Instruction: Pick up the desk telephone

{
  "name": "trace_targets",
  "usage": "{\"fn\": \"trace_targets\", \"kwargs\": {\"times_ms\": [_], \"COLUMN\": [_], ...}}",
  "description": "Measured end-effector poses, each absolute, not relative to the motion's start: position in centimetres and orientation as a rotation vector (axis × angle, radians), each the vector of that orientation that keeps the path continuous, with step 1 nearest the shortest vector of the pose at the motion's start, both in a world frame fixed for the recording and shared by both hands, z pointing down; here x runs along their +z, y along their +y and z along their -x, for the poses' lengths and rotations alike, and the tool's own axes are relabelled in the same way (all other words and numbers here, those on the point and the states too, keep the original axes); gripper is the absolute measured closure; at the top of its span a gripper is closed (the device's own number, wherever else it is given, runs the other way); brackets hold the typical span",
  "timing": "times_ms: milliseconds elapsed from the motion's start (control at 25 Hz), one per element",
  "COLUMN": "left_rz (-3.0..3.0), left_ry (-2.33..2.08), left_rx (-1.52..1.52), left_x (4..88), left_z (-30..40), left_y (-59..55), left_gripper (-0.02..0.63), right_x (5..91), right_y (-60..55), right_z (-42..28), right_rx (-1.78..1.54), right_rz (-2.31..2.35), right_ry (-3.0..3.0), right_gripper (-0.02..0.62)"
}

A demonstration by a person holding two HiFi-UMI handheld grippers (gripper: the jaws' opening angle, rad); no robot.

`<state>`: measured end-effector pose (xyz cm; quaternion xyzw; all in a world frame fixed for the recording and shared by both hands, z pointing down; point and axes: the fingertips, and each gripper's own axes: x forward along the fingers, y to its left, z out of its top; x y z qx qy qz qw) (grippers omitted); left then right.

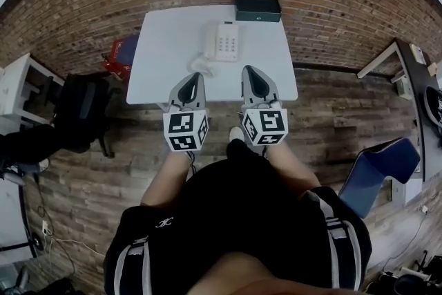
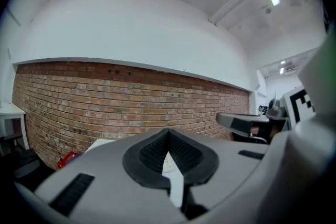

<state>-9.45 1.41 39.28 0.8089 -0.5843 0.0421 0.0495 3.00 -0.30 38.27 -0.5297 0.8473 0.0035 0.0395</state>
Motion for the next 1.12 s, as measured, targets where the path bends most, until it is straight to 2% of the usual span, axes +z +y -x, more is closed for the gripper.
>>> {"fn": "trace_targets", "kwargs": {"times_ms": [640, 1120], "left_rz": [-2.306, -2.206], "left_ry": [-1.738, -1.749], "left_rx": [0.294, 0.318], "left_x": [43.4, 45.4], "left_z": [6.6, 9.1], "left_y": [-18.5, -23.8], "left_gripper": [0.606, 0.606], "right_x": [41.7, 46.1], "right_y": [-21.6, -28.9], "right_z": [-5.7, -4.1], "right_rx": [-0.211, -0.495], "right_rz": [1.565, 1.502], "right_ry": [2.696, 2.738], "right_gripper": [0.597, 0.597]}}
